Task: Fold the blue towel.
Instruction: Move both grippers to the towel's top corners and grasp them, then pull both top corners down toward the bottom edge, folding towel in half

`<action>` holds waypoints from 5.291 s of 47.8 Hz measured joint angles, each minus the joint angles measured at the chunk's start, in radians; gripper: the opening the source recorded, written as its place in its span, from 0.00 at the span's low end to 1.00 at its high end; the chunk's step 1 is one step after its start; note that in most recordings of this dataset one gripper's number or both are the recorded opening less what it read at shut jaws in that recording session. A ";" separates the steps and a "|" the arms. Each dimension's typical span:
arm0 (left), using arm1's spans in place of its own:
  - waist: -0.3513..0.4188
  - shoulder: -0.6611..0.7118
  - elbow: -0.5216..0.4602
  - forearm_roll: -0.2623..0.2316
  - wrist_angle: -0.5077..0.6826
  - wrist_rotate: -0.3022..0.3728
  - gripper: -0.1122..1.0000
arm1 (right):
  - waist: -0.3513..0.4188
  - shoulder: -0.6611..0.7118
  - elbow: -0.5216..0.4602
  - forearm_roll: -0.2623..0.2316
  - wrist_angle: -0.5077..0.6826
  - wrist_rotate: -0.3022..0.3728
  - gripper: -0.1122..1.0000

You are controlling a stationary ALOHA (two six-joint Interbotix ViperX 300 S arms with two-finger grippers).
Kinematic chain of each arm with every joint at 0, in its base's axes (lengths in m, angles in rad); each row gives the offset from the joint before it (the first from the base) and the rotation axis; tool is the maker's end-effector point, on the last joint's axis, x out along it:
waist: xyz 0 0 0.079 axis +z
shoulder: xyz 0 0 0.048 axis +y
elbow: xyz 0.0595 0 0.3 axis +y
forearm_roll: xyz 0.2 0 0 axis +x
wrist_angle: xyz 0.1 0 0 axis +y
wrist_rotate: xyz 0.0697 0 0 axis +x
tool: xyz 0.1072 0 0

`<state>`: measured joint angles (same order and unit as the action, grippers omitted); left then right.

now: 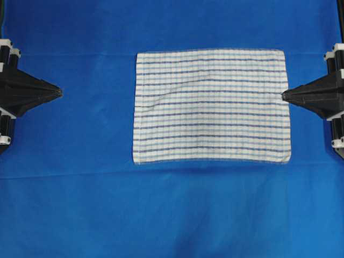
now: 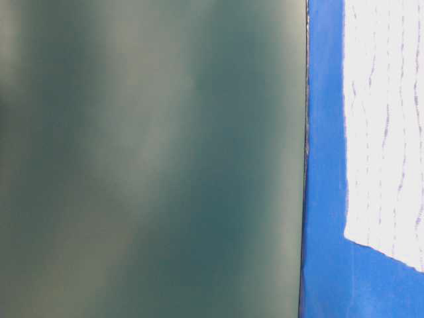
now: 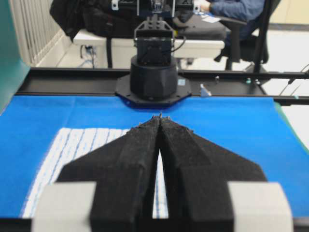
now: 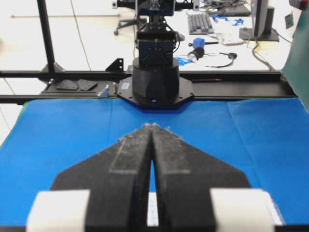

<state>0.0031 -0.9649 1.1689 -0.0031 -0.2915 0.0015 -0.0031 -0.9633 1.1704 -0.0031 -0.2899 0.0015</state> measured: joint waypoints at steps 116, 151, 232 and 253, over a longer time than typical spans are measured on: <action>0.505 1.215 -0.442 -0.028 0.086 -0.017 0.55 | -0.827 0.819 -0.043 -0.003 0.276 0.069 0.56; 0.488 1.172 -0.442 -0.028 0.166 -0.008 0.16 | -0.798 0.767 -0.044 0.000 0.284 0.075 0.15; -0.057 0.902 -0.380 -0.028 0.448 -0.092 0.16 | 0.049 0.206 0.069 0.009 0.726 0.566 0.15; -0.089 0.902 -0.380 -0.028 0.445 -0.126 0.16 | 0.130 0.330 0.069 0.009 0.699 0.629 0.15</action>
<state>-0.0859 -0.0629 0.7885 -0.0307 0.1534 -0.1243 0.1273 -0.6335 1.2395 0.0061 0.4096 0.6305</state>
